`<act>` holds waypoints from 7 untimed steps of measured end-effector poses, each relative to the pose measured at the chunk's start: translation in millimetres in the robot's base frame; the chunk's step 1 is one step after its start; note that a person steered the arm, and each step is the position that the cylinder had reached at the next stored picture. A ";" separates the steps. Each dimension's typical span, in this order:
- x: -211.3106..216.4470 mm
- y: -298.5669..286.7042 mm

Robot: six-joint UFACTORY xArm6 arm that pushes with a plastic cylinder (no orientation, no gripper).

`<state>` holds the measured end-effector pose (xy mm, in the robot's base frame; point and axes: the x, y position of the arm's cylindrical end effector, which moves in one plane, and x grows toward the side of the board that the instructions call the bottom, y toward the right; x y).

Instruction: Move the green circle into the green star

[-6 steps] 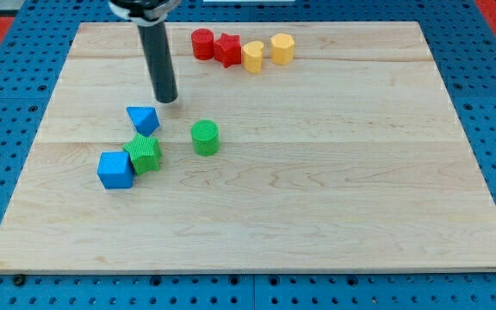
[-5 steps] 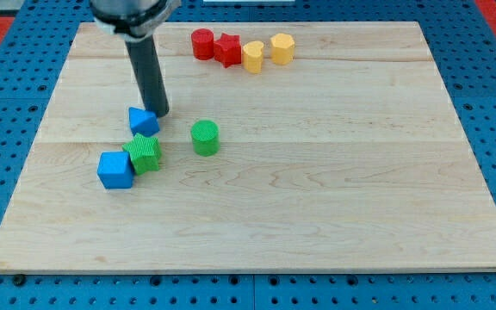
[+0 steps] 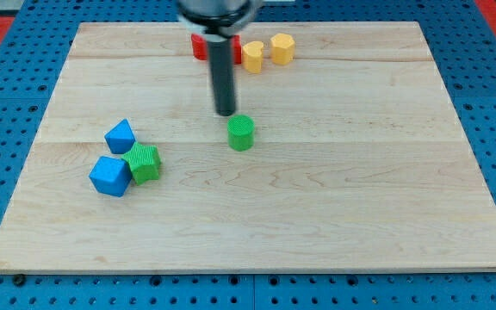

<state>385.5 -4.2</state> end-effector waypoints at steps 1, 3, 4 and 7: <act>10.9 31.7; 33.4 -69.7; 19.1 -27.0; 40.1 12.5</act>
<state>425.6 8.3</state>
